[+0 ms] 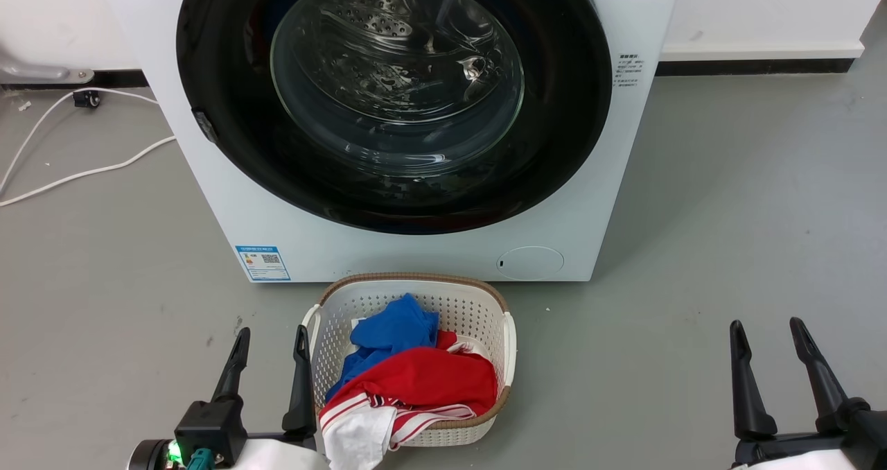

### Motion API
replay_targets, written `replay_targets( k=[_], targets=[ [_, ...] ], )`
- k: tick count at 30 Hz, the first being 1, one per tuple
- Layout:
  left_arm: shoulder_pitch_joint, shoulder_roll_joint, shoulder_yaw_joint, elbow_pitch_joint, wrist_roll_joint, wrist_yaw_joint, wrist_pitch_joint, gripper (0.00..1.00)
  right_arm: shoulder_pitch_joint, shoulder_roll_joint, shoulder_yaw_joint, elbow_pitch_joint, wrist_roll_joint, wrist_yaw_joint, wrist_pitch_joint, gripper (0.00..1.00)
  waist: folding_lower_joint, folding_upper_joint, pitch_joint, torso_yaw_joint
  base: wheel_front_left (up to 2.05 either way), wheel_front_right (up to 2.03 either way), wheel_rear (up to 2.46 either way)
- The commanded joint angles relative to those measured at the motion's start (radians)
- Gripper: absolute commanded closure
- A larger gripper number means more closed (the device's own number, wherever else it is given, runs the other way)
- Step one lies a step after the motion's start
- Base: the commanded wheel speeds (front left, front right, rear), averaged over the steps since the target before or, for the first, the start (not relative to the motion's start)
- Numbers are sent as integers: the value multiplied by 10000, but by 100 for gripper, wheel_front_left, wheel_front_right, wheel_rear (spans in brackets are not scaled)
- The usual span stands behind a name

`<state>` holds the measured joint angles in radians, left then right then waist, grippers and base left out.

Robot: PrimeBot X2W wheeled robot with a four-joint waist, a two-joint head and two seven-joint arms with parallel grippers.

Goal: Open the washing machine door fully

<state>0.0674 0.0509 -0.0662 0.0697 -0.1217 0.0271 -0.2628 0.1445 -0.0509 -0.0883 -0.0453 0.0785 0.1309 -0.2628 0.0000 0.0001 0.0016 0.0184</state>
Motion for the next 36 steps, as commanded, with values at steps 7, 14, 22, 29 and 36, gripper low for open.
replay_targets(
  k=[7,14,22,29,36],
  targets=[
    [50,-6,20,92,-119,58,-32,0,102,13,33,137,256,-3,-28,0,0,-1,11,-2,0,0,0],
    [60,-6,22,121,-100,91,-32,0,111,13,84,180,237,-1,-28,100,0,-1,3,-1,0,0,0],
    [63,-7,15,130,-103,126,-30,0,-75,13,219,62,1470,-1,-28,100,0,-1,9,2,0,0,0],
    [85,-7,10,149,-55,132,-32,0,-249,11,80,230,4900,-1,-28,100,0,-1,-12,5,0,0,0],
    [130,-7,1,188,-51,131,-30,0,-98,0,556,474,9521,-1,-26,100,0,-1,-59,2,0,0,0]
  ],
)
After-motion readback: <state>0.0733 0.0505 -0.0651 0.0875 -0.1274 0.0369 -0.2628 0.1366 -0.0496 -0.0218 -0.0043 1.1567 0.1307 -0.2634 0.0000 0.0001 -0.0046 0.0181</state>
